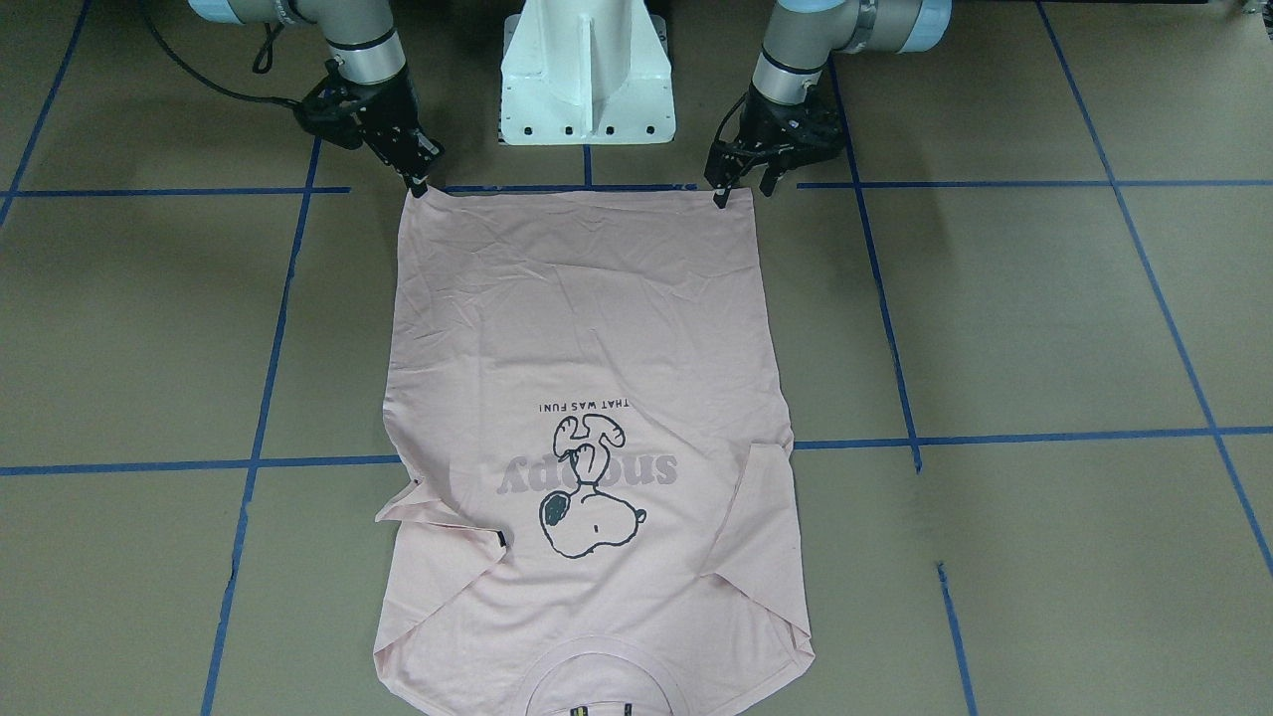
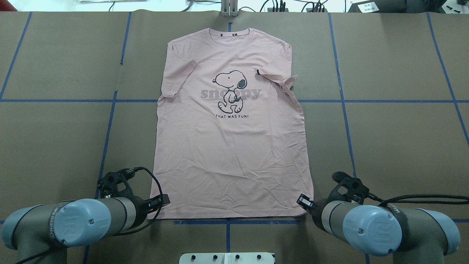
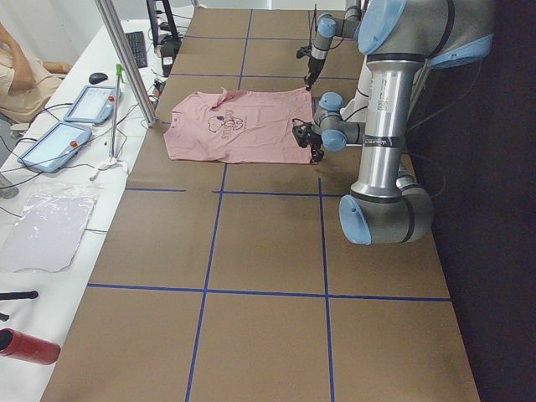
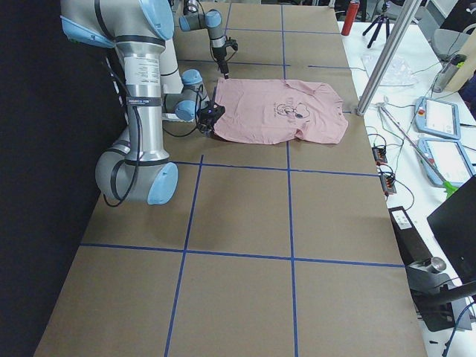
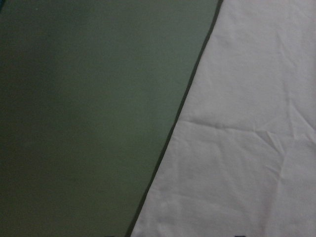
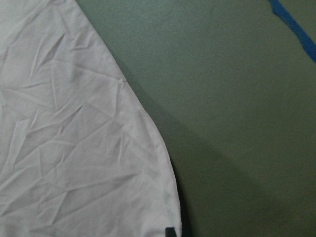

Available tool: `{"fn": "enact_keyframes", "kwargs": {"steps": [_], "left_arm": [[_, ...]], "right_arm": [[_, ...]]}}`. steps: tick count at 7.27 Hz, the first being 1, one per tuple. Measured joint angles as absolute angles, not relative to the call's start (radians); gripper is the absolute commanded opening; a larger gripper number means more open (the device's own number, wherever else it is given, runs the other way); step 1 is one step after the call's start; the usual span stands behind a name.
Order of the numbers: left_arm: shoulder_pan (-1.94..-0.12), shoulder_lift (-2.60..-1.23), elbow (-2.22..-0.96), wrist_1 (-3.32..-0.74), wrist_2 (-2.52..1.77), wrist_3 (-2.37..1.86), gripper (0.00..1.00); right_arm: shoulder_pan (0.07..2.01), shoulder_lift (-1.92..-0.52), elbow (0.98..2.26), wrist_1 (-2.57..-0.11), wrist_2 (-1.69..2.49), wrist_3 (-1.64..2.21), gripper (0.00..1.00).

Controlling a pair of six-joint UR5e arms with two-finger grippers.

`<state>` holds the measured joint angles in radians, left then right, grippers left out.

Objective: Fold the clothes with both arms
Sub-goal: 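Grasp the hem corners with both grippers, then lift the hem with both grippers and fold it toward the collar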

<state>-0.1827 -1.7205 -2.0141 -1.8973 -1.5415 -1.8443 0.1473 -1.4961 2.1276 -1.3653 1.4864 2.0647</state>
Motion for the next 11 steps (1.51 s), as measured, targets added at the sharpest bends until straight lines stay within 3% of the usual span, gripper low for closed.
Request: {"fn": "enact_keyframes", "kwargs": {"steps": [1,2,3,8,11], "left_arm": [[-0.177,-1.721,-2.005,-1.897,-1.542,-1.849,0.66],[-0.175,-1.721,-2.001,-1.897,-1.543,-1.853,0.41],[-0.174,-1.720,-2.000,-1.896,-1.544,-1.856,0.00],[-0.164,-1.723,-2.023,-1.893,-1.547,-1.884,0.00],[-0.107,-1.718,-2.138,-1.819,-1.546,-1.967,0.00]], "right_arm": [[0.147,-1.496,2.128,-1.365,1.486,2.065,0.00],[0.147,-1.496,2.128,-1.365,1.486,2.065,0.00],[0.146,-1.495,2.128,-1.365,1.486,2.065,0.00],[0.145,-1.494,2.133,-1.365,1.489,2.066,0.00],[0.068,-1.599,2.265,-1.364,1.497,2.072,0.00]]}}
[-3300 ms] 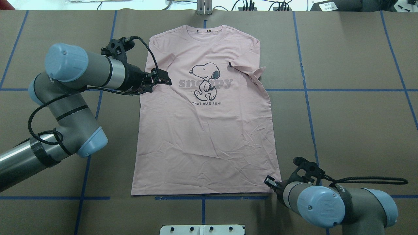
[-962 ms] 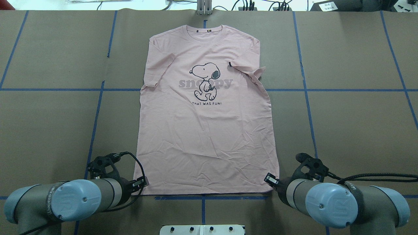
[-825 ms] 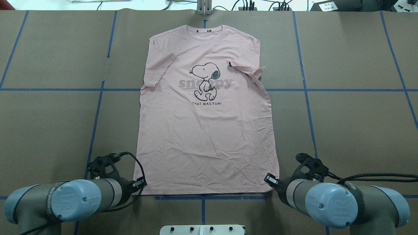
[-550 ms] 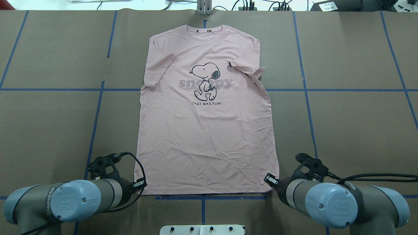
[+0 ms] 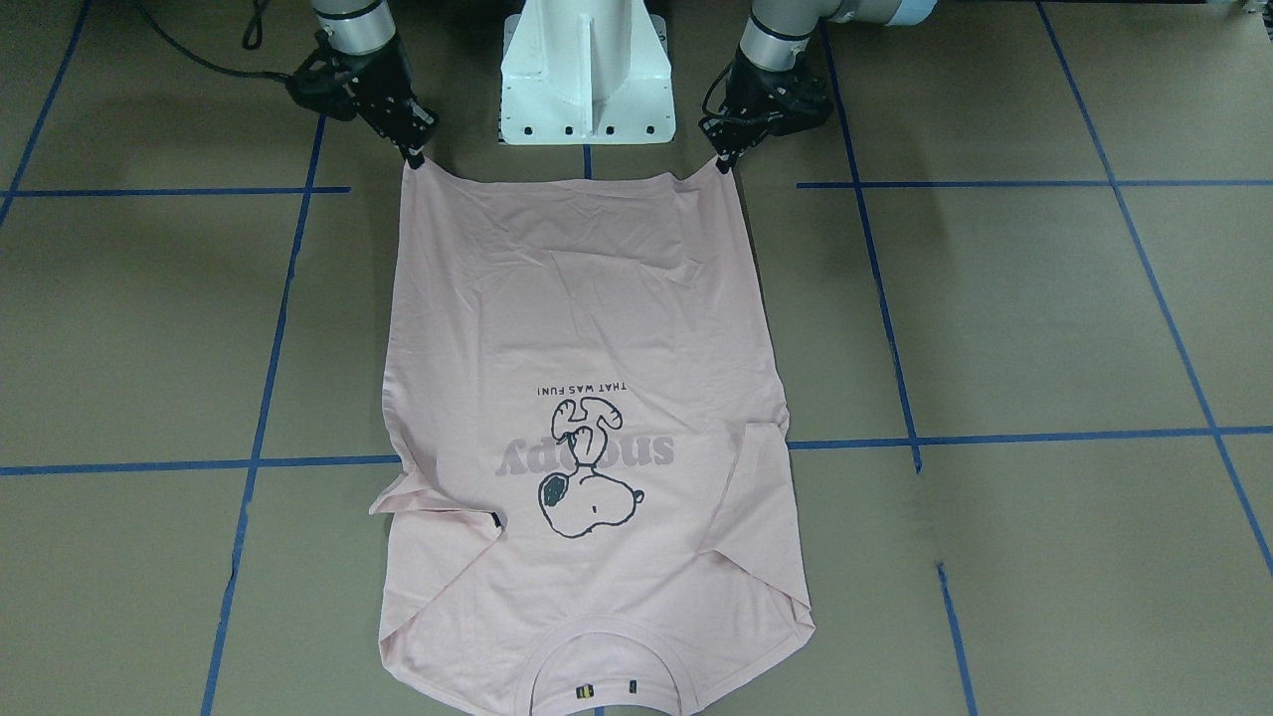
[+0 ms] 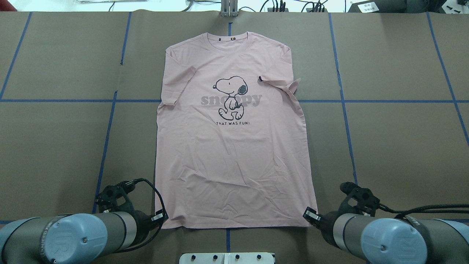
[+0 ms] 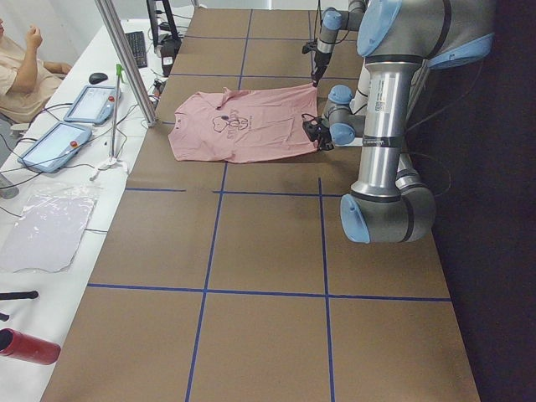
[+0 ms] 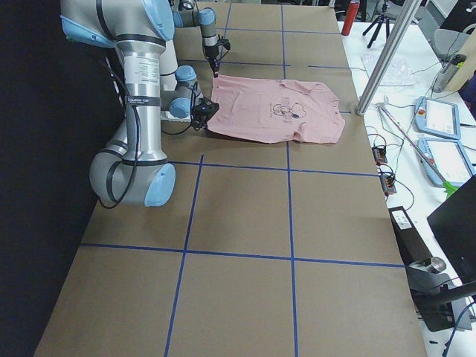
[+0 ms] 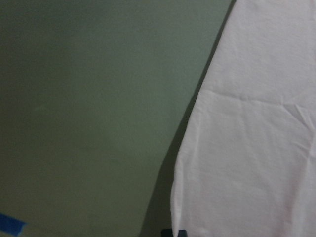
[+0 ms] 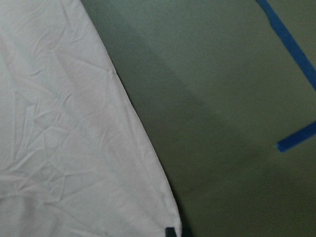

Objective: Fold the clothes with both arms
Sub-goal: 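Lift the hem with both grippers and fold it toward the collar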

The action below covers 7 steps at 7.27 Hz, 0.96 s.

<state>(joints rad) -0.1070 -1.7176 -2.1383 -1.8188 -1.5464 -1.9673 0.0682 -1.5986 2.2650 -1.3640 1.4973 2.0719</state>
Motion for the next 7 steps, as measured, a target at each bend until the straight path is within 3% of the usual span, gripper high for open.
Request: {"fn": "enact_keyframes", "kwargs": {"steps": [2,4,7], "left_arm": [[-0.068,-1.717,-2.247,-1.726,-1.548,-2.009,0.00],[-0.195,-1.775,-2.238,-1.697,-1.557,-1.953,0.00],[-0.475,-1.981,-1.966,-1.742,-1.556,-1.722,0.00]], "right_arm": [[0.037,-1.660,2.354,-1.361,1.492,2.081,0.00],[0.183,-1.609,2.335,-1.362,1.495,2.010,0.00],[0.478,-1.319,2.014,-1.364,1.560,1.730,0.00]]}}
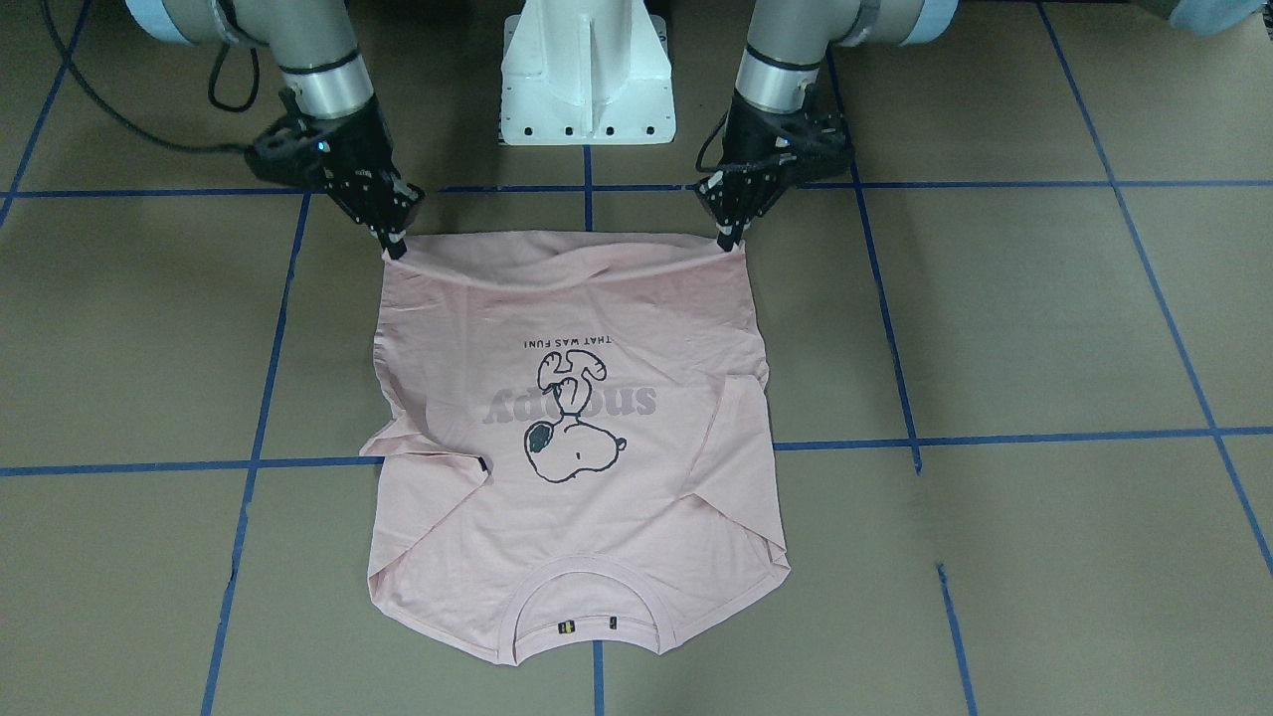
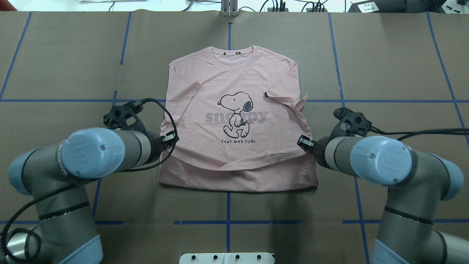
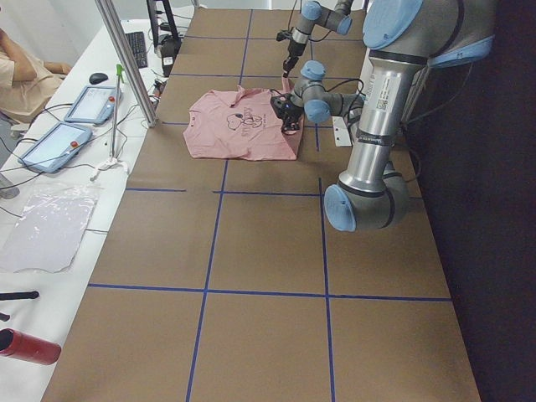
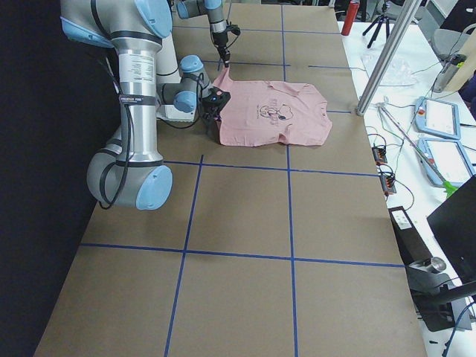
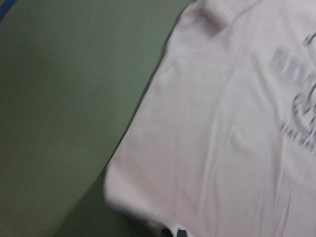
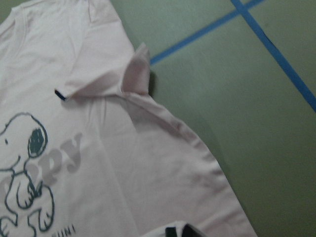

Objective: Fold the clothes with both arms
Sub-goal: 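Lift the hem with both grippers and fold it toward the collar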

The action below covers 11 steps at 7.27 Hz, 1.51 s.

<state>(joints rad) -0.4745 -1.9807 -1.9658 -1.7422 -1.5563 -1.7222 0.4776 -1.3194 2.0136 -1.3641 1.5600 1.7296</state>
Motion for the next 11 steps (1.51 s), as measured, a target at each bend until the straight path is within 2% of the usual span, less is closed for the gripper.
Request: {"fn": "enact_keyframes", "kwargs": {"steps": [1,3,6,7,9,10,11], "left_arm": [[-0.548,-2.016,-1.897,-1.787,-1.557,-1.671,0.00],[-0.641,-2.060,-1.824,-1.842,-1.558,-1.620,0.00],[-0.707,-2.159,-1.561,-2.028,-1.555,-1.579,0.00],[-0.726,-2.181,-1.471,-2.098,-1.555,-1.558,0.00],[-0.748,-2.196,-1.380,-2.164,-1.554,-1.527,0.00],[-0.749,-2.203,-1.359,-2.174,-1.554,-1.524,0.09],[-0.749,-2.212,-1.345,-2.178,-1.555,-1.522,0.14]], "right_arm": [[0.568,-1.243,1.922,-1.364,1.603,1.666,0.00],[0.720,-1.166,1.817,-1.361,1.709,1.543,0.00],[0.807,-0.928,1.478,-1.343,1.734,1.485,0.00],[0.826,-0.873,1.378,-1.305,1.735,1.470,0.00],[0.843,-0.824,1.249,-1.231,1.736,1.459,0.00],[0.845,-0.809,1.215,-1.219,1.737,1.458,0.00],[0.843,-0.801,1.195,-1.211,1.737,1.457,0.17]]}}
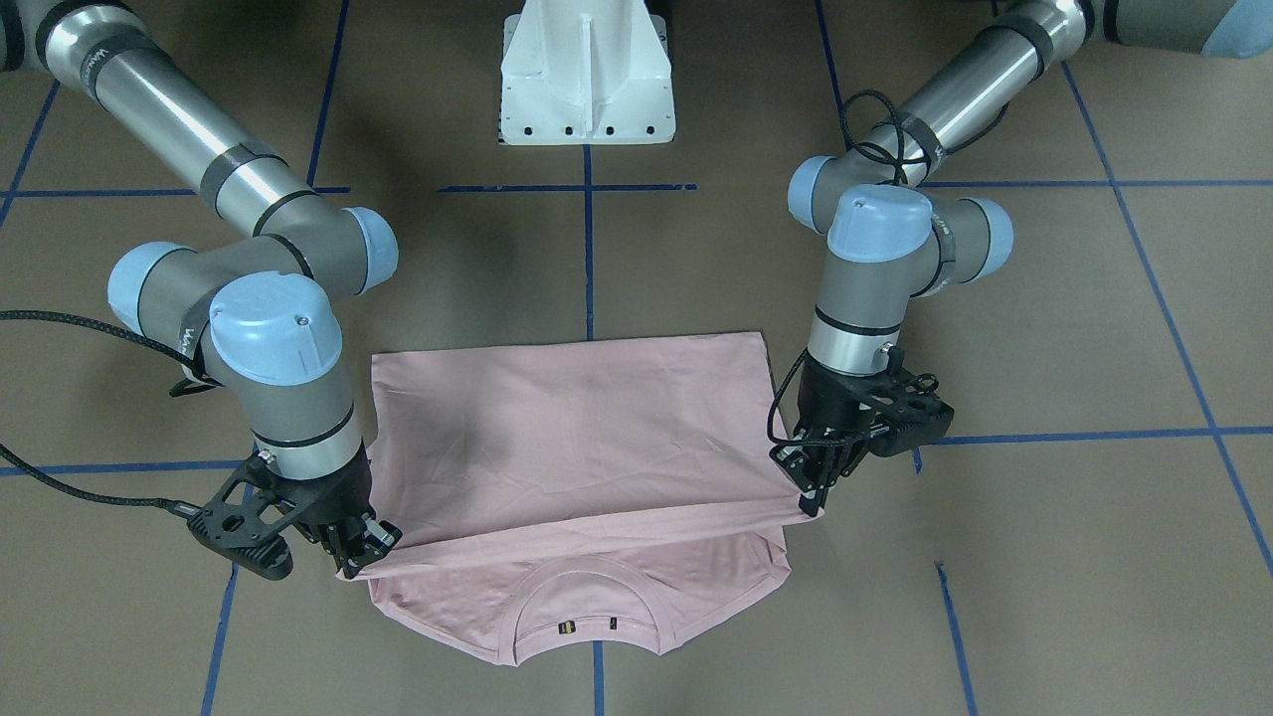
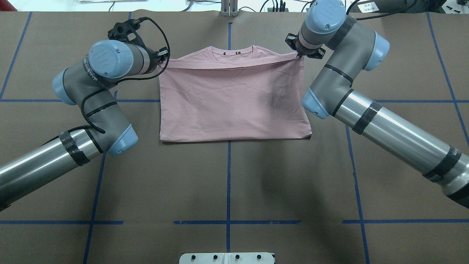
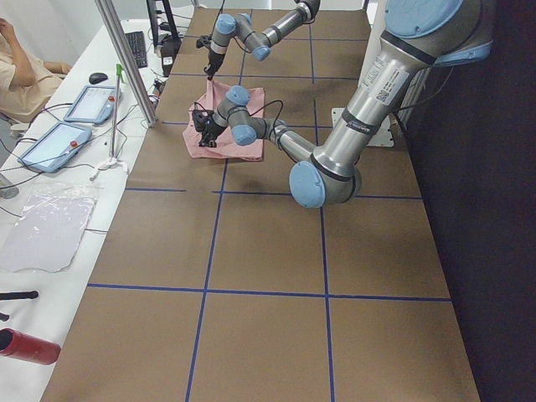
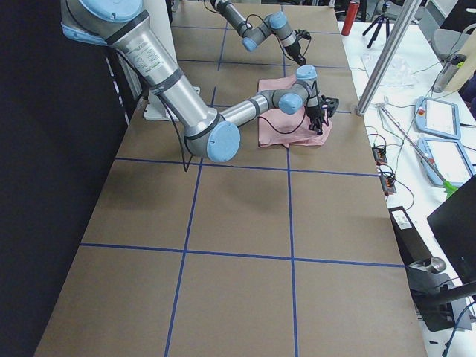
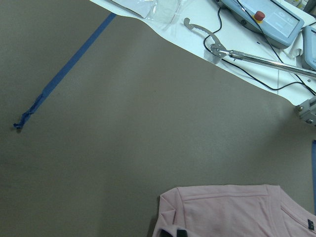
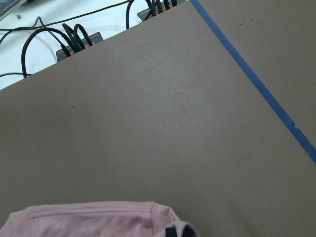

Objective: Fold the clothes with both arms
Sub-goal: 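Lift the hem with both grippers and fold it toward the collar, then release the hem and move the right gripper to the folded shirt's near corner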

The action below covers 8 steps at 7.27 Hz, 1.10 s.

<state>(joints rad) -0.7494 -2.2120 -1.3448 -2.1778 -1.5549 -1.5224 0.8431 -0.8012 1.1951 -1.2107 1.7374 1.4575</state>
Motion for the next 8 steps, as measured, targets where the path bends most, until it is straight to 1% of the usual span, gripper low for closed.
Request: {"fn": "enact_keyframes", "kwargs": {"steps": [1,2,3,4,5,6,8], "left_arm": [[-0.748,-2.221,-1.336,-2.179,-1.555,-1.522,0.18],[-0.745,-2.226,-1.329,-2.180,-1.555,-1.522,0.33],[-0.742,-2.226,-1.323,-2.190,-1.555,-1.522,0.39],[-0.741,-2.223,-1.320,-2.216,-1.555,-1.523,0.42],[-0.741,-2.219,-1.321,-2.243,-1.555,-1.526,0.43],[-0.742,-2.217,-1.329,-2.263,-1.556,-1.530,0.43],[-0.744,-2.205,-1.356,-2.280,-1.558,-1.534,0.43]], "right_arm": [[0.838,-0.797,1.186,-1.201,1.737,1.457,0.36],[0.831,-0.796,1.179,-1.191,1.737,1.457,0.52],[0.827,-0.796,1.169,-1.176,1.735,1.457,0.60],[0.825,-0.799,1.163,-1.157,1.734,1.459,0.61],[0.826,-0.806,1.176,-1.144,1.736,1.465,0.65],[0.822,-0.838,1.226,-1.137,1.742,1.470,0.68],[0.770,-0.995,1.443,-1.137,1.750,1.526,0.71]]}}
